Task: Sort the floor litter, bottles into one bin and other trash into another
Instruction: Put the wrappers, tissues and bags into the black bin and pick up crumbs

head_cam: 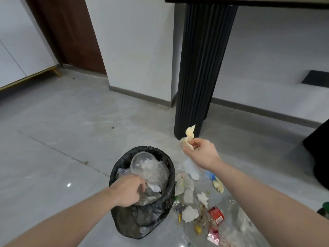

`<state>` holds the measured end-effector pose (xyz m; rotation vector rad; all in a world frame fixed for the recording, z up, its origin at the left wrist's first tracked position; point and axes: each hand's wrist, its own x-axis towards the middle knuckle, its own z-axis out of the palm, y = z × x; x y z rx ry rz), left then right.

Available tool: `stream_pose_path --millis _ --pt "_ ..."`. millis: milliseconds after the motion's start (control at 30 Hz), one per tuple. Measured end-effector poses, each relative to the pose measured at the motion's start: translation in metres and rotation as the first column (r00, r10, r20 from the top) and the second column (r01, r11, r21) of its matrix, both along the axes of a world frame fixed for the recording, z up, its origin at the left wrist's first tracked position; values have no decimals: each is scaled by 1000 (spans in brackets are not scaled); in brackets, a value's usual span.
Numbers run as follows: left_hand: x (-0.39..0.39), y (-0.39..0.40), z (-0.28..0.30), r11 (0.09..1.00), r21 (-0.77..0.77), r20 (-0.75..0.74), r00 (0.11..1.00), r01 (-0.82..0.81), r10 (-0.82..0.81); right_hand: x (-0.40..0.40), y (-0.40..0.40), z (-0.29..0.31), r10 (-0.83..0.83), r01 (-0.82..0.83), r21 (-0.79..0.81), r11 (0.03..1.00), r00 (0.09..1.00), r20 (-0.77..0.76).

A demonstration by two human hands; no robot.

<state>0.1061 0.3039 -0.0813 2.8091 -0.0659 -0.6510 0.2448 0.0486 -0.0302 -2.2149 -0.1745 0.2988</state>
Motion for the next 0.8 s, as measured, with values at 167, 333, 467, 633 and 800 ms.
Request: stream_pose_path --millis 167,333,467,633,800 --pt "13 32 17 974 -85 217 951 -208 222 -5 63 2 -29 23 106 994 998 52" --pt "21 65 29 927 -135 351 859 -349 374 -27 123 -38 125 -127 -74 989 992 -26" --pt "29 66 37 932 -144 416 834 -333 362 -56 139 -76 351 -422 -248 872 892 -284" --pt "53 34 52 955 -176 480 826 -239 295 -58 107 -66 385 -400 -156 903 915 -120" --pt "94 -39 60 989 -145 518 852 -3 78 -15 11 -60 53 -38 -88 995 983 175"
